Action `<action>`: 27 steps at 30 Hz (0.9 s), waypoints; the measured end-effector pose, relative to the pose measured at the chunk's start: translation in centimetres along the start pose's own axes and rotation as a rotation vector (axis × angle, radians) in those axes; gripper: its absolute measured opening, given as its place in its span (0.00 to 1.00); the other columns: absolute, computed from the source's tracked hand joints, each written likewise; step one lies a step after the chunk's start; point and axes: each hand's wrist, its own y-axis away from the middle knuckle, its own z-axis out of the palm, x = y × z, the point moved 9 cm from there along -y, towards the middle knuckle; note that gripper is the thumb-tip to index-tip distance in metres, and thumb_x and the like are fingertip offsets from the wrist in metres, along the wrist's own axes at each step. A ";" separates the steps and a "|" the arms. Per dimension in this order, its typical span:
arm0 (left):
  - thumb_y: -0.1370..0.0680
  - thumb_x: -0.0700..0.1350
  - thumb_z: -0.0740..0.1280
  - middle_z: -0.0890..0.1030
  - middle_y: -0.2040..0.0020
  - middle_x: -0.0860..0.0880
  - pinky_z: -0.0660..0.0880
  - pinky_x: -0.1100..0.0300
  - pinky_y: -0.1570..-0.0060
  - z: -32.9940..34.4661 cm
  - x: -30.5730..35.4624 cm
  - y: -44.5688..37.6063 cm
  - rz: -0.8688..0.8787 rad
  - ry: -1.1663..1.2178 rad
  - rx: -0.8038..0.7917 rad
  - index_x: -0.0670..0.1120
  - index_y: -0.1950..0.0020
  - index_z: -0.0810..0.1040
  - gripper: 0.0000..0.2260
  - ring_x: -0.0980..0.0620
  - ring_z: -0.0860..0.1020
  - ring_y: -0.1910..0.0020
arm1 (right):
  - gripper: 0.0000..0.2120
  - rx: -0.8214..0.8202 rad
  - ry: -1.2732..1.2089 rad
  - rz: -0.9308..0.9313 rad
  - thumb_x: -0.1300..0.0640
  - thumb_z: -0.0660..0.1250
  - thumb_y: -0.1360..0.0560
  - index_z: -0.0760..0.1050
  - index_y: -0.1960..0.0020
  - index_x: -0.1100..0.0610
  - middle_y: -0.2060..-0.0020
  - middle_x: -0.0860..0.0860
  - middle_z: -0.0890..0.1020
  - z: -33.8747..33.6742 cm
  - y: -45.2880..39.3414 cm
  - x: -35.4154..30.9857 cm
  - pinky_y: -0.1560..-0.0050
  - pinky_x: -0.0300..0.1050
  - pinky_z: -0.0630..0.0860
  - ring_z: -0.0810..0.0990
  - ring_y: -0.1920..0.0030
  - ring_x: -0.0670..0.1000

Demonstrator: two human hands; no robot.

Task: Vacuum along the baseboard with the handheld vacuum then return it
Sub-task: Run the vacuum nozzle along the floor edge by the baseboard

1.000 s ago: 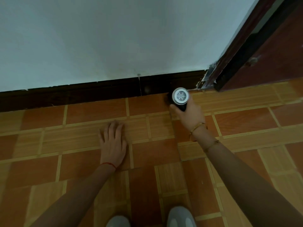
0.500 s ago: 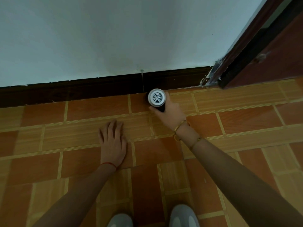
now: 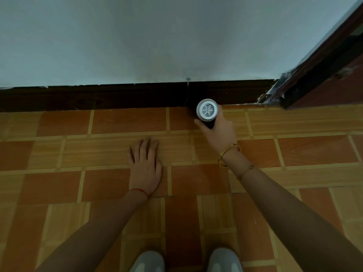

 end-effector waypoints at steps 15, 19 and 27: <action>0.19 0.49 0.53 0.65 0.24 0.43 0.50 0.35 0.25 -2.3 -4.9 2.2 -0.097 0.004 0.027 0.46 0.23 0.64 0.24 0.43 0.59 0.23 | 0.31 -0.100 -0.122 -0.107 0.44 0.70 0.27 0.65 0.30 0.53 0.44 0.50 0.81 5.5 -0.1 -3.5 0.50 0.41 0.77 0.81 0.46 0.50; 0.18 0.49 0.52 0.65 0.24 0.43 0.51 0.34 0.25 -3.0 -6.0 2.7 -0.134 -0.003 0.040 0.46 0.23 0.64 0.23 0.43 0.59 0.22 | 0.32 -0.155 -0.099 -0.162 0.40 0.69 0.28 0.64 0.30 0.52 0.44 0.49 0.82 8.3 -0.3 -6.2 0.50 0.47 0.79 0.81 0.47 0.50; 0.17 0.48 0.52 0.63 0.23 0.43 0.46 0.36 0.24 -4.4 -9.5 4.3 -0.232 -0.023 0.069 0.47 0.23 0.63 0.22 0.44 0.58 0.22 | 0.32 -0.224 -0.086 -0.292 0.39 0.68 0.27 0.64 0.29 0.52 0.44 0.50 0.82 14.7 -0.4 -13.3 0.52 0.48 0.80 0.81 0.48 0.52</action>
